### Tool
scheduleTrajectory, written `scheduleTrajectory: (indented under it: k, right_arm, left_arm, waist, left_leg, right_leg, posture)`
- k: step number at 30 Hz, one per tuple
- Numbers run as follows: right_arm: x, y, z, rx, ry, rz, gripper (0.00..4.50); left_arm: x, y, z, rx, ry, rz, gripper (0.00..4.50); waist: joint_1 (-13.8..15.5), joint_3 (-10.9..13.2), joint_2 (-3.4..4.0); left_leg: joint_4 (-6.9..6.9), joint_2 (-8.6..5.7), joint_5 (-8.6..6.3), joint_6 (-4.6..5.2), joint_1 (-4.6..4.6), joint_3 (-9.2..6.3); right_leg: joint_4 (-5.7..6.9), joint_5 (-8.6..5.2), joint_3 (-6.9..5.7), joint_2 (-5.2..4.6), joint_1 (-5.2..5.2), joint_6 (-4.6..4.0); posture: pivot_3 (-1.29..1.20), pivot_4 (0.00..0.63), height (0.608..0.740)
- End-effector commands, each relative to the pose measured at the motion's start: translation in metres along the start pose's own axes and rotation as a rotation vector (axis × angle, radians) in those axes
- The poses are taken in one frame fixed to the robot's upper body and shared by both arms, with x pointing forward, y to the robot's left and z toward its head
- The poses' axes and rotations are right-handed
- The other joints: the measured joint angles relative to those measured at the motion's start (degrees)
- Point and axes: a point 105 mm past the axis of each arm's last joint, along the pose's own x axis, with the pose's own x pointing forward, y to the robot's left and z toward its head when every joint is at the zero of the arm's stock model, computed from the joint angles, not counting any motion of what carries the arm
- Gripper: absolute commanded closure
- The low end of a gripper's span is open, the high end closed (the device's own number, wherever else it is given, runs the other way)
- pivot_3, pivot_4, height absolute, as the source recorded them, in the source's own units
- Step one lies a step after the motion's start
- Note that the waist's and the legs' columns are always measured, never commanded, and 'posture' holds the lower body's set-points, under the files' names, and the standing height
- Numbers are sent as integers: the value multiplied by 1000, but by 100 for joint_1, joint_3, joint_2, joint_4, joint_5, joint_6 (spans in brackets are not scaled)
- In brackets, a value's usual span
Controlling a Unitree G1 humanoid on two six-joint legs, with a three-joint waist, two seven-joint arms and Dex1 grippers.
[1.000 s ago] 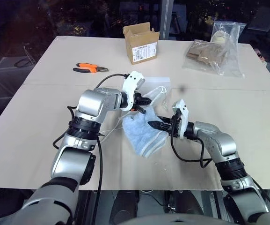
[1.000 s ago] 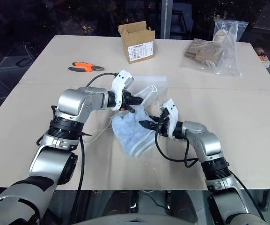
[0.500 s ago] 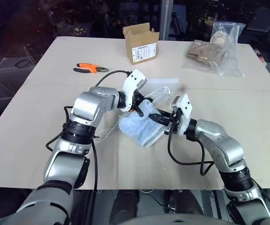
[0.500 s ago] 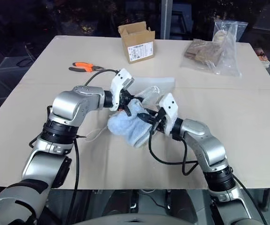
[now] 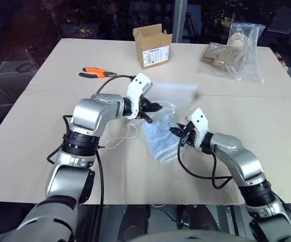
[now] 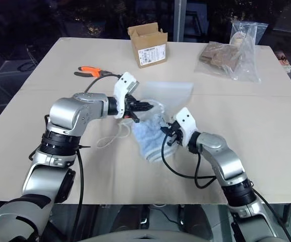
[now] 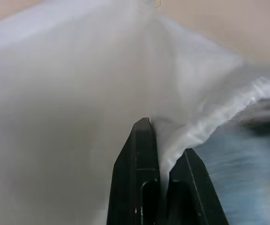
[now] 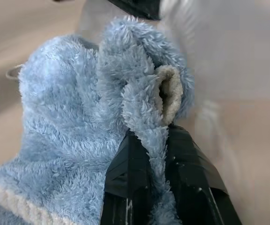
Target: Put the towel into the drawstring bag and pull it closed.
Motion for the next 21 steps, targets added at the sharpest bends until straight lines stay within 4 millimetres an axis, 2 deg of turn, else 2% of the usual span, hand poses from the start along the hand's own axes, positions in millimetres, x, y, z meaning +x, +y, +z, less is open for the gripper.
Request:
scheduleTrajectory:
  k: [1, 4, 7, 11, 15, 21]
  right_arm:
    - [-16, 5, 24, -32, -95, 17, 4430]
    - [-25, 14, 28, 19, -134, 74, 4430]
    - [-30, 22, 24, 38, -120, 111, 4500]
    - [-37, 26, 23, 54, -118, 118, 4500]
    - [-44, 29, 20, 70, -118, 105, 4500]
    - [-53, 37, 20, 83, -123, 112, 4500]
  left_arm:
    - [-17, 4, 5, 80, 83, 133, 4500]
    - [-18, -13, 9, 120, 27, -16, 4500]
    - [-18, -14, 12, 175, -19, -64, 3688]
    - [-29, -12, 17, 328, -69, -80, 2148]
    - [-43, 0, -3, 509, 5, -90, 2148]
    - [-41, 13, -16, 619, 45, -98, 2148]
  waist:
    - [1, 0, 0]
    - [13, 0, 0]
    - [27, 0, 1]
    - [9, 1, 1]
    - [0, 1, 2]
    - [118, 1, 2]
  left_leg:
    - [0, 0, 0, 0, 0, -2]
    - [-3, 0, 0, -1, 2, -4]
    - [-2, 1, 0, -1, 3, -2]
    - [-2, 0, 0, 0, 4, 1]
    - [-14, 2, 0, -1, 16, 1]
    - [-10, 0, -1, 0, 7, 11]
  right_leg:
    - [2, 0, 1, 0, 0, 1]
    - [1, -1, -1, 0, 0, -1]
    - [0, -1, -3, -2, 2, -2]
    - [0, 0, 0, -2, 1, -4]
    - [1, -1, 8, -1, 1, -5]
    - [-7, -9, 3, -4, 1, -17]
  posture:
    - [0, 150, 740]
    - [0, 150, 740]
    - [0, 150, 740]
    - [0, 150, 740]
    - [0, 150, 740]
    - [0, 150, 740]
